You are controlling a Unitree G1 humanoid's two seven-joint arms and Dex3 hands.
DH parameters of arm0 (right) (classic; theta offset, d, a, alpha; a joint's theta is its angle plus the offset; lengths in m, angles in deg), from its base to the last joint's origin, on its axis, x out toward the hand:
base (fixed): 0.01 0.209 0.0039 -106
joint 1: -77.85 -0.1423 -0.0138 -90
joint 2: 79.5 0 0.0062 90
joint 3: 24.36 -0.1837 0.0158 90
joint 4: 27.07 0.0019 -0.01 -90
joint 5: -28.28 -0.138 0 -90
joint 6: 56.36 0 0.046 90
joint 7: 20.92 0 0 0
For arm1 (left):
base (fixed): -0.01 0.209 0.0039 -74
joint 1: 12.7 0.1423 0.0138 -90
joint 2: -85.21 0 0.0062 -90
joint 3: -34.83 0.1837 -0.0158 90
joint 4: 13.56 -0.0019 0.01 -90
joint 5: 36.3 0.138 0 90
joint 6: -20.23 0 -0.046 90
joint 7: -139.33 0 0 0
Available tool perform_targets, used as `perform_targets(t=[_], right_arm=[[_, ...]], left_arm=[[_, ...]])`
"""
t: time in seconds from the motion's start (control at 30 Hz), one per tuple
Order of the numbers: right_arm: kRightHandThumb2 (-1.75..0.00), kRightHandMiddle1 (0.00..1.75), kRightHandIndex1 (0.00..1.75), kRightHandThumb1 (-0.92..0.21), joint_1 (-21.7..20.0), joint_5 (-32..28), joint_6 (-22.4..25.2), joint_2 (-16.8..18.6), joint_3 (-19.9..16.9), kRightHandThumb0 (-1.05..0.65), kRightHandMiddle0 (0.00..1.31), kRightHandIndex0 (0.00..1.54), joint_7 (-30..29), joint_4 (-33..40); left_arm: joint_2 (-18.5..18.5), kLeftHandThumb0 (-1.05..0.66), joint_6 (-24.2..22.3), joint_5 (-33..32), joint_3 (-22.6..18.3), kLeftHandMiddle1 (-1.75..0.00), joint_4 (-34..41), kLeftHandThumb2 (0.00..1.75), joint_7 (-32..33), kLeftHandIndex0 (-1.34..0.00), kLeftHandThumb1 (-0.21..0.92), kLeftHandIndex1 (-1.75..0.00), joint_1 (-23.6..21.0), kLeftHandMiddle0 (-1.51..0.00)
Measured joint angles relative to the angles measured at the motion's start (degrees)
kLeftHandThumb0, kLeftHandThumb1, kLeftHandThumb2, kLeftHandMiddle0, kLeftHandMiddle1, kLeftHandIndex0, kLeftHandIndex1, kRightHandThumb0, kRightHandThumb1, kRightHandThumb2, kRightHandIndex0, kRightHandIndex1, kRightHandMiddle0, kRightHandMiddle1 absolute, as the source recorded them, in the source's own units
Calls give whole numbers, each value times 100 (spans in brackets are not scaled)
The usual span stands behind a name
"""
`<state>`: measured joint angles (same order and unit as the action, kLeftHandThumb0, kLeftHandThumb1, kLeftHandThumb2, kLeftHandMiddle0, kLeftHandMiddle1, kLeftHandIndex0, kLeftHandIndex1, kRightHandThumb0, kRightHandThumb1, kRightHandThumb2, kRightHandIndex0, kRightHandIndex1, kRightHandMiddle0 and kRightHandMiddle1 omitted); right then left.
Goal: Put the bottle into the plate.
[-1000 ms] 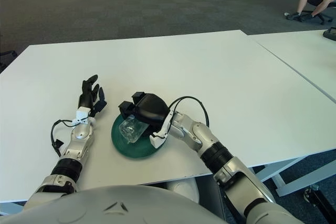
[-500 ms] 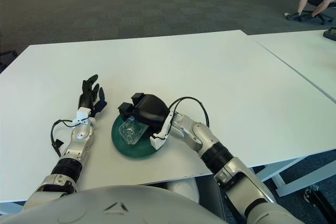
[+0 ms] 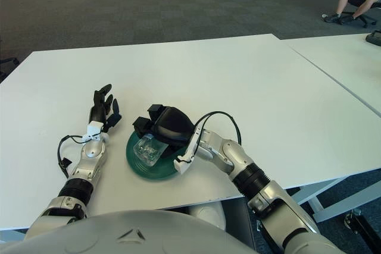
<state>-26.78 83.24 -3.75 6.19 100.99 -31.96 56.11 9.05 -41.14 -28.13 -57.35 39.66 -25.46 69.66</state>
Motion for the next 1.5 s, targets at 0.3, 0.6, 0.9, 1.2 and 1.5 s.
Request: perform_targets(t=[0.3,0.6,0.9,1.2,1.5], right_arm=[[-69,160,127,-84,-1,147,-88,-84,-1,-64,26,54,-62,49],[-70,124,56,-92,-1,298,-79,-254,0,-83,17,46,59,169],[-76,108,29,-92,-2,380,-28,-327,-1,-86,5,37,230,276],[-80,102,20,-92,-59,343,-71,-328,-3,-87,0,33,304,305],[-82,101,18,-92,-74,271,-109,-342,-5,-87,0,35,361,305]], left_arm=[[0,-72,0,-65,-11,-1,-13,86,-26,0,92,-84,-8,-41],[5,-71,-1,-112,-20,-1,-56,85,-29,0,92,-85,-27,-42],[13,-70,50,-147,-28,-2,-112,85,-34,0,92,-87,-40,-43],[13,-70,174,-148,-29,-2,-225,87,-33,0,92,-89,-84,-44],[11,-70,241,-148,-40,-2,-310,87,-33,0,92,-89,-108,-44]])
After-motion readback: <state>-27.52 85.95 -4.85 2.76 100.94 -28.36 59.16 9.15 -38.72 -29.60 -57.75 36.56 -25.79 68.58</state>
